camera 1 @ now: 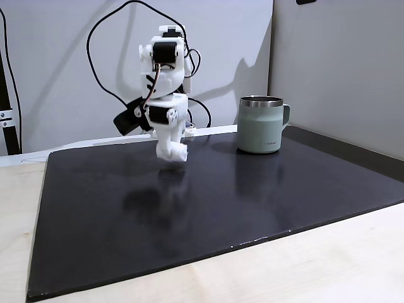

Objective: Grasp a gauze and put it in the cup.

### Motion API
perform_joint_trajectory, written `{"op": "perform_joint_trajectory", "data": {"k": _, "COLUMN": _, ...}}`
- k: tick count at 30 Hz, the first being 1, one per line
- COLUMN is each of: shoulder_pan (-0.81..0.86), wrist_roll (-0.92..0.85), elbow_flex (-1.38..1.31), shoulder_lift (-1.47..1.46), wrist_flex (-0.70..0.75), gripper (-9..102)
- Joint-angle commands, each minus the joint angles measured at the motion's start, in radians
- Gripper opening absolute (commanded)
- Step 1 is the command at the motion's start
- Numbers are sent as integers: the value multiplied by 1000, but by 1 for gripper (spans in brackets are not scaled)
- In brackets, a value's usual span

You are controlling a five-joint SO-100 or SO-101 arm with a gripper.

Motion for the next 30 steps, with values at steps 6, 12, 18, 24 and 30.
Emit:
{"op": "perform_joint_trajectory", "data": {"k": 6, "shoulder_pan": -28, "wrist_roll": 8, "elbow_flex": -150, "shoulder_lift": 164, "wrist_flex": 172, "gripper": 4}}
{"op": "perform_joint_trajectory", "data": {"k": 12, "shoulder_pan": -48, "wrist_roll": -17, "elbow_flex": -176, "shoulder_lift": 275, "wrist_flex": 233, "gripper": 3}}
{"op": "perform_joint_trajectory", "data": {"k": 18, "shoulder_pan": -87, "wrist_roll": -52, "elbow_flex": -169, "shoulder_lift": 416, "wrist_flex": 253, "gripper": 3}}
{"op": "perform_joint_trajectory", "data": {"k": 24, "shoulder_pan": -123, "wrist_roll": -110, "elbow_flex": -150, "shoulder_lift": 545, "wrist_flex": 255, "gripper": 4}}
{"op": "perform_joint_trajectory", "data": {"k": 30, "shoulder_pan": -213, "wrist_roll": -123, "elbow_flex": -149, "shoulder_lift": 586, "wrist_flex": 255, "gripper": 3}}
